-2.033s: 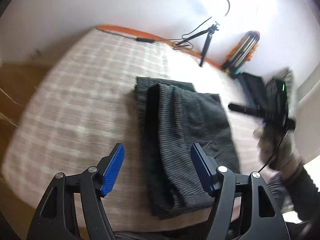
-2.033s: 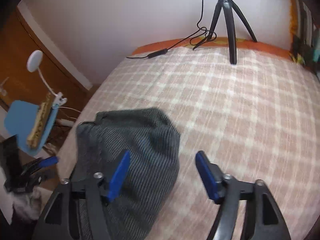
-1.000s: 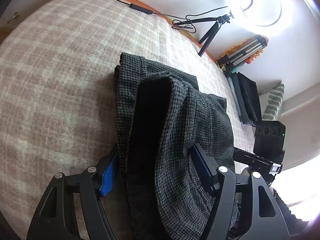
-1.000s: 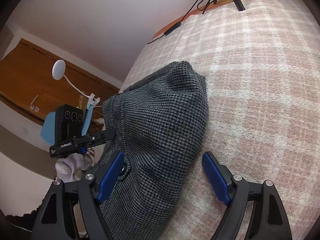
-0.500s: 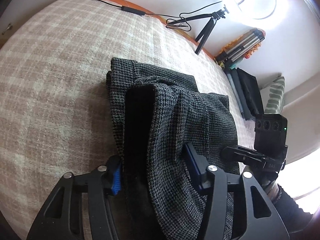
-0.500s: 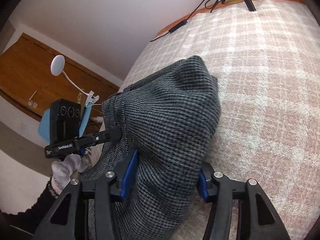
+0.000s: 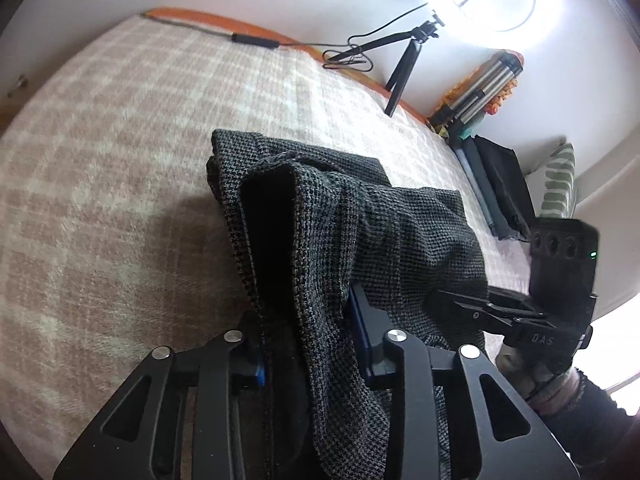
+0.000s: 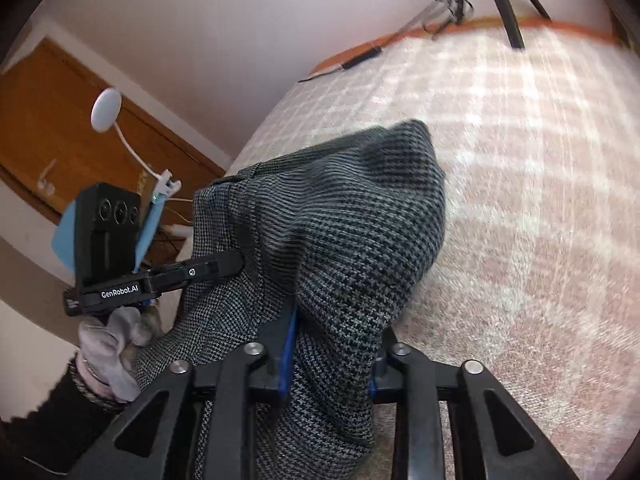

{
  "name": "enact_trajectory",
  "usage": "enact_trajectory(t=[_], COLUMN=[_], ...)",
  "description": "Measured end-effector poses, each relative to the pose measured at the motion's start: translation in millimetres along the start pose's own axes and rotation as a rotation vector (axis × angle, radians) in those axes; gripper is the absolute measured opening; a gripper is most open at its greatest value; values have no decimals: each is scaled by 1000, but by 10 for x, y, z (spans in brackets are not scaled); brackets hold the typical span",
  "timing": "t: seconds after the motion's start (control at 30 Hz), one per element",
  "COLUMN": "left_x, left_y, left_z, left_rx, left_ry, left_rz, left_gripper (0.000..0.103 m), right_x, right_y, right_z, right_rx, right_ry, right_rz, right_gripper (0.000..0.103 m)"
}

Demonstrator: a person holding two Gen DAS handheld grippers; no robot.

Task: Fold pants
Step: 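Grasp the folded pants with the left tool while the right tool grips them too, then lift the folded pants with both tools and carry them toward the dark pants stack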

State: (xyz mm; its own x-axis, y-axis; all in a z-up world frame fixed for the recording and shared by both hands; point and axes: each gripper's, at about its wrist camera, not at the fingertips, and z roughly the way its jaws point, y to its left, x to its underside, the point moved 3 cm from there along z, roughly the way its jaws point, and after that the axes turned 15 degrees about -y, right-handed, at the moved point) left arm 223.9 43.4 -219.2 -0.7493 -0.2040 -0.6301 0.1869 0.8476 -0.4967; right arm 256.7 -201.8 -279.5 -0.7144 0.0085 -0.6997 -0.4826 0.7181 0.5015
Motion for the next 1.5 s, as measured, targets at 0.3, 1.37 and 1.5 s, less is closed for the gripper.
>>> enact_trajectory(t=[0.3, 1.37, 1.5], left_x=[-42, -415, -469], left_y=[-128, -2199, -2637], left_z=[-147, 12, 174], left_rx=[2, 227, 279], left_ry=[-58, -183, -183], left_rz=[42, 308, 356], left_gripper=[26, 24, 24], right_x=[-74, -705, -792], right_y=[289, -89, -289], right_z=[-208, -2408, -2806], right_rx=[43, 216, 255], right_ry=[-37, -344, -389], right_rz=[-145, -261, -253], right_gripper=[18, 16, 16])
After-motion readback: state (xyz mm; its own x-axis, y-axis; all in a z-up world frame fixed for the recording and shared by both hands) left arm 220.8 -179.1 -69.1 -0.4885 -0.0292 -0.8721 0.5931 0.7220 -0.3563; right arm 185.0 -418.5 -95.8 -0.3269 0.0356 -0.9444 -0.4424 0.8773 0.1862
